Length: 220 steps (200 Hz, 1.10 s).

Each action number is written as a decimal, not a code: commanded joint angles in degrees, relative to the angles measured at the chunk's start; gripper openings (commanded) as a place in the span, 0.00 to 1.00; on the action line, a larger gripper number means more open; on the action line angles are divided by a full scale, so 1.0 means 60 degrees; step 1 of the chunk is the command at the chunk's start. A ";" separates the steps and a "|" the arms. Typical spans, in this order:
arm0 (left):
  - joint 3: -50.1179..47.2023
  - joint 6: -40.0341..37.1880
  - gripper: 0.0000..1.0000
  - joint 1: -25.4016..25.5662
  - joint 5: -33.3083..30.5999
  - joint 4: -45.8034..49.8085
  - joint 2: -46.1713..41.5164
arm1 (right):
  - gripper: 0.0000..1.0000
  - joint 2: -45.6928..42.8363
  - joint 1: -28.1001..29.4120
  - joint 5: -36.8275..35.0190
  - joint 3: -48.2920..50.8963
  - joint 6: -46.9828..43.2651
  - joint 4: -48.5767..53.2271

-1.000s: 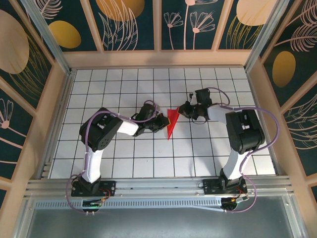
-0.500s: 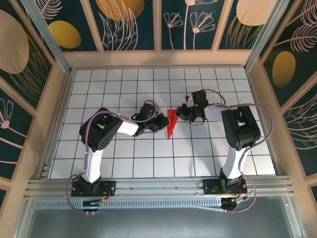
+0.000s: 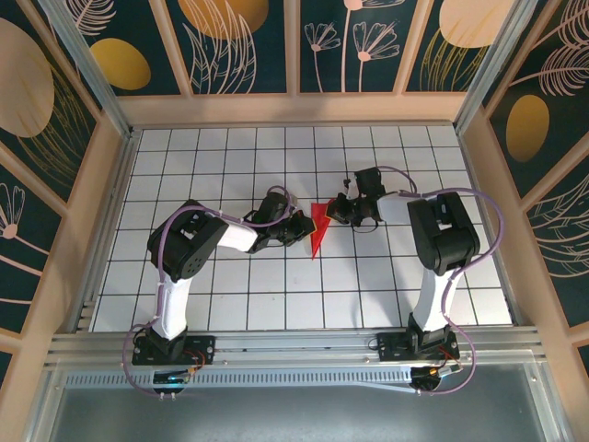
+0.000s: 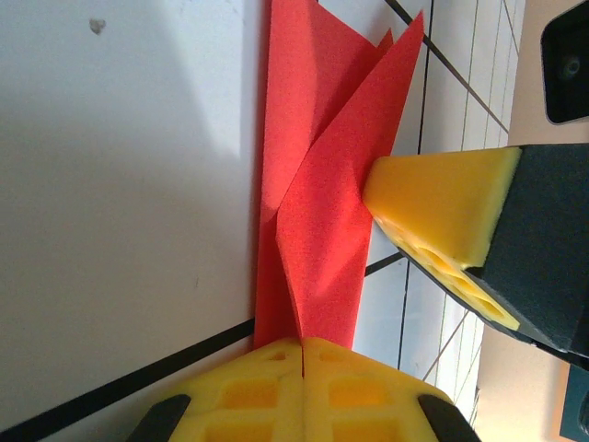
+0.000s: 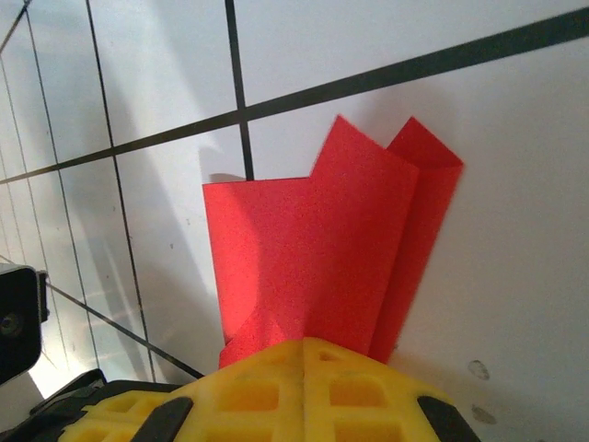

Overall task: Fold a paper plane with a square sheet of paper (fold left side to right side)
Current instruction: Fold the wing for the fifth time at the center of the table.

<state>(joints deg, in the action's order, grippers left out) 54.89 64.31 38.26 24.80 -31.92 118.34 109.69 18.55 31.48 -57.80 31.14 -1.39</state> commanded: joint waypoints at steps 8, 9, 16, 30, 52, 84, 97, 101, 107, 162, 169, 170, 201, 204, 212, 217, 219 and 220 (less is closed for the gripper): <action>-0.0111 -0.0172 0.00 -0.0078 -0.1220 0.1428 0.0621 | 0.00 0.0277 0.0061 -0.0288 -0.0230 -0.0286 0.0270; -0.0111 -0.0172 0.00 -0.0078 -0.1219 0.1426 0.0629 | 0.00 0.0285 0.0067 -0.0292 -0.0235 -0.0291 0.0280; -0.0111 -0.0172 0.00 -0.0078 -0.1219 0.1425 0.0623 | 0.00 0.0293 0.0073 -0.0345 -0.0232 -0.0295 0.0348; -0.0104 -0.0170 0.00 -0.0079 -0.1225 0.1433 0.0637 | 0.00 0.0328 0.0064 -0.0452 -0.0228 -0.0324 0.0530; -0.0082 -0.0184 0.00 -0.0085 -0.1203 0.1422 0.0625 | 0.00 0.0395 0.0072 -0.0606 -0.0171 -0.0372 0.0787; -0.0250 -0.0106 0.05 -0.0079 -0.1261 0.0929 0.0225 | 0.00 0.0506 0.0058 -0.0785 -0.0011 -0.0414 0.1018; -0.0149 -0.0215 0.09 -0.0085 -0.1306 0.0965 -0.0004 | 0.00 0.0543 0.0060 -0.0780 0.0062 -0.0428 0.1019; -0.0110 -0.0250 0.11 -0.0080 -0.1306 0.0991 -0.0100 | 0.00 0.0544 0.0046 -0.0776 0.0079 -0.0421 0.1017; -0.0050 -0.0306 0.13 -0.0086 -0.1345 0.1062 -0.0252 | 0.00 0.0550 0.0044 -0.0780 0.0108 -0.0428 0.1008; 0.0050 -0.0985 0.23 -0.0107 -0.1985 0.2574 -0.1935 | 0.00 0.0469 0.0073 -0.0620 0.0215 -0.0442 0.0761; 0.0038 -0.1088 0.23 -0.0107 -0.1972 0.2778 -0.2135 | 0.00 0.0477 0.0070 -0.0597 0.0216 -0.0429 0.0732; 0.0037 -0.1106 0.23 -0.0107 -0.1961 0.2797 -0.2170 | 0.00 0.0480 0.0064 -0.0593 0.0215 -0.0429 0.0723; 0.0391 -0.1440 0.10 -0.0095 -0.0947 0.3176 -0.2609 | 0.00 0.0521 0.0060 -0.0596 0.0245 -0.0414 0.0684; 0.0433 -0.1459 0.08 -0.0080 -0.0799 0.3194 -0.2596 | 0.00 0.0517 0.0070 -0.0616 0.0244 -0.0414 0.0704; 0.0563 -0.1462 0.06 -0.0041 -0.0439 0.3171 -0.2538 | 0.00 0.0536 0.0072 -0.0633 0.0251 -0.0414 0.0733; 0.0616 -0.1467 0.03 -0.0009 -0.0273 0.3133 -0.2498 | 0.00 0.0537 0.0073 -0.0644 0.0246 -0.0414 0.0756; 0.0638 -0.1444 0.03 0.0012 -0.0220 0.3107 -0.2487 | 0.00 0.0530 0.0066 -0.0647 0.0255 -0.0414 0.0765; 0.0645 -0.1445 0.02 0.0026 -0.0199 0.3100 -0.2470 | 0.00 0.0536 0.0062 -0.0655 0.0250 -0.0406 0.0769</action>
<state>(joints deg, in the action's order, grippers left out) 56.27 57.58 37.78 17.47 -16.03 103.31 110.52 18.59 30.70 -58.35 29.91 -0.23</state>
